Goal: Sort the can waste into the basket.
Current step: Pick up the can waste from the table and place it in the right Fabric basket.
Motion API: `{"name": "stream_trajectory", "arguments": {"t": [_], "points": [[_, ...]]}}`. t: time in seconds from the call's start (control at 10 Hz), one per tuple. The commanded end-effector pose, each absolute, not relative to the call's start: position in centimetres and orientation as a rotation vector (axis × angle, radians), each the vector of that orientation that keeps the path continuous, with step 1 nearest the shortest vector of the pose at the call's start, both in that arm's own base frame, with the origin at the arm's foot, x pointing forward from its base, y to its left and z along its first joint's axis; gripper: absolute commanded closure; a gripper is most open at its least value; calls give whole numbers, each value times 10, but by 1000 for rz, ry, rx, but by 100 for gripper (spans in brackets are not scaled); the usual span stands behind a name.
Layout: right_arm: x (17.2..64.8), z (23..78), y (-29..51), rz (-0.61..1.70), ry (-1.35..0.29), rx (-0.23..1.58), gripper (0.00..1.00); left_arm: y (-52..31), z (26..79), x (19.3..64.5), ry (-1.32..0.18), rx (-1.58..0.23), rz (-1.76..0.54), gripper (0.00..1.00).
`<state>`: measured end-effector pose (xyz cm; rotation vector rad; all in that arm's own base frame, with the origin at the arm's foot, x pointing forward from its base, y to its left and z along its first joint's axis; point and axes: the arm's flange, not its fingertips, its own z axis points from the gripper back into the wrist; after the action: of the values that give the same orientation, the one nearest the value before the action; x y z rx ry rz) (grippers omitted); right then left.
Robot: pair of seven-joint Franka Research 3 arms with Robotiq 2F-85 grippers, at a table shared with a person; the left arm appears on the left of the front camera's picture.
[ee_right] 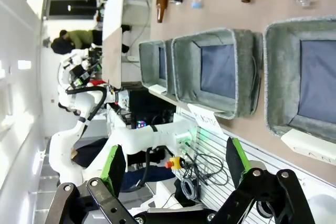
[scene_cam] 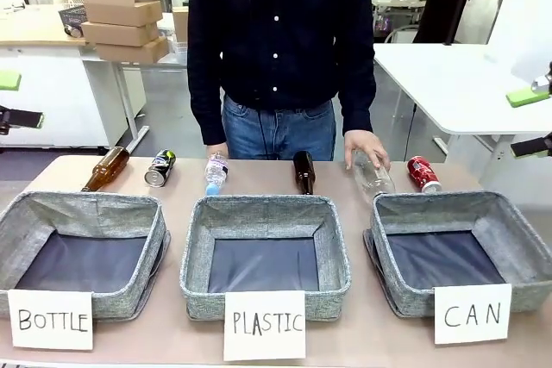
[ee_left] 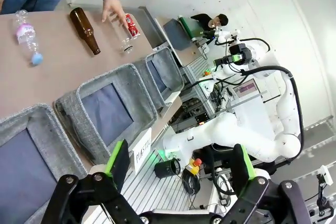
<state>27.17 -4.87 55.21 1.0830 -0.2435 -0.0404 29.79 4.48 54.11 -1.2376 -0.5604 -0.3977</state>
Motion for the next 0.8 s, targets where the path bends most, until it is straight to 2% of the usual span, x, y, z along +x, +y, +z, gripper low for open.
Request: {"name": "stream_trajectory", "arguments": {"t": [0.0,0.3,0.4,0.5,0.6,0.7], "points": [[275,553,-47,-15,-266,1108,0,44,543,301,-585,-1259,-422,0],[272,552,-48,-40,-242,1083,0,44,543,301,-585,-1259,-422,0],[293,553,-36,-7,-172,1053,0,44,543,301,-585,-1259,-422,0],[272,552,-49,-43,-242,1083,0,44,543,301,-585,-1259,-422,0],[272,552,-49,-43,-242,1083,0,46,542,297,-559,-1236,-400,0],[272,552,-49,-43,-242,1083,0,29,596,328,-658,-787,-354,0]]}}
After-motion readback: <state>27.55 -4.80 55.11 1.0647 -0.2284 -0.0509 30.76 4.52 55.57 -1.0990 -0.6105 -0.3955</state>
